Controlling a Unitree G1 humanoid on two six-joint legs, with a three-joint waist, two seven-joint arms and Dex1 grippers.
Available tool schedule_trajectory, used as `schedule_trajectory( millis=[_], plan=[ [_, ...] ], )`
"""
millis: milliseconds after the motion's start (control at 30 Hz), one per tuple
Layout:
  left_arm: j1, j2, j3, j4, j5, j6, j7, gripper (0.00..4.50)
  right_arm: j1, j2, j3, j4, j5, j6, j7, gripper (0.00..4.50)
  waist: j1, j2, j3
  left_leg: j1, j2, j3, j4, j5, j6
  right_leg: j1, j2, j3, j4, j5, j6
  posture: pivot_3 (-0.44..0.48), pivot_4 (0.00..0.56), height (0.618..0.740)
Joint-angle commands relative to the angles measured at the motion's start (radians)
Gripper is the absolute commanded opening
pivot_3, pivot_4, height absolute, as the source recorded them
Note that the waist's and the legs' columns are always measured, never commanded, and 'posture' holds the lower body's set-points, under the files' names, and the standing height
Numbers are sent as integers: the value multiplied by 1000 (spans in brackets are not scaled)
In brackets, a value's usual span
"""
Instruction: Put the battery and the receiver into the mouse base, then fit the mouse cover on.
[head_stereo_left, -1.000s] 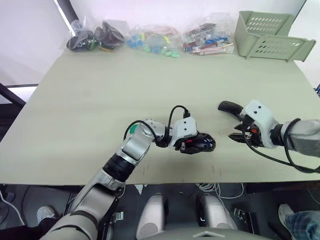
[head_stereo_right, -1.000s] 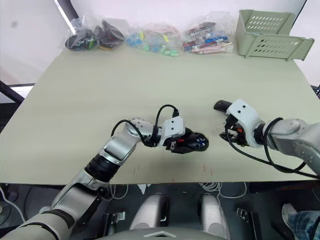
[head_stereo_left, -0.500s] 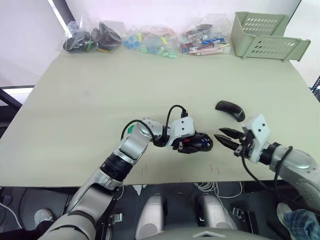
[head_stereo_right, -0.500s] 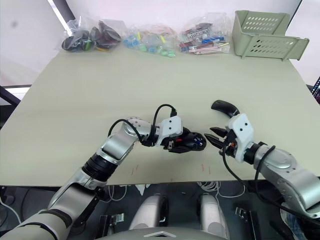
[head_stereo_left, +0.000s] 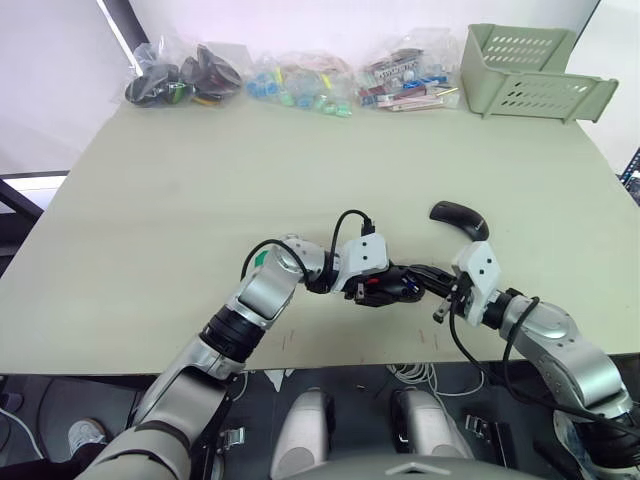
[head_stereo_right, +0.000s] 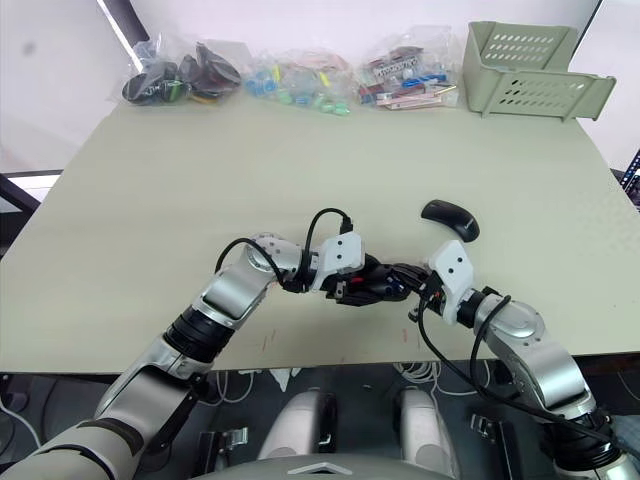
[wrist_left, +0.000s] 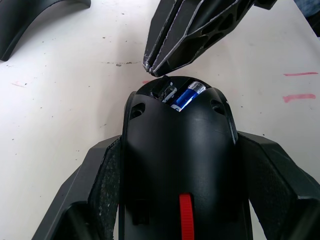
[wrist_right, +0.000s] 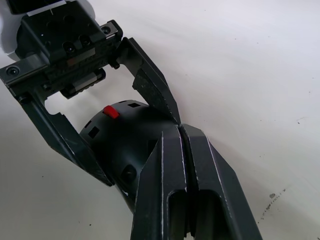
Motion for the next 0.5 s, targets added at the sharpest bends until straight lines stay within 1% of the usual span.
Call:
schedule_trajectory(
  millis=[33,500],
  plan=[
    [11,15,-4,-2,10,12,-9,2911,-10,11,-16,-8,-7,-14,16,13,0,0,0,1,0,0,0,0,0,0,0,0,1,0,0,0,150,740],
    [17,23,-4,-15,9,18,-10,2911,8,19,-7,40,-62,-2,49,13,-1,0,0,2,0,1,0,0,0,1,1,2,1,0,0,0,150,740]
  ],
)
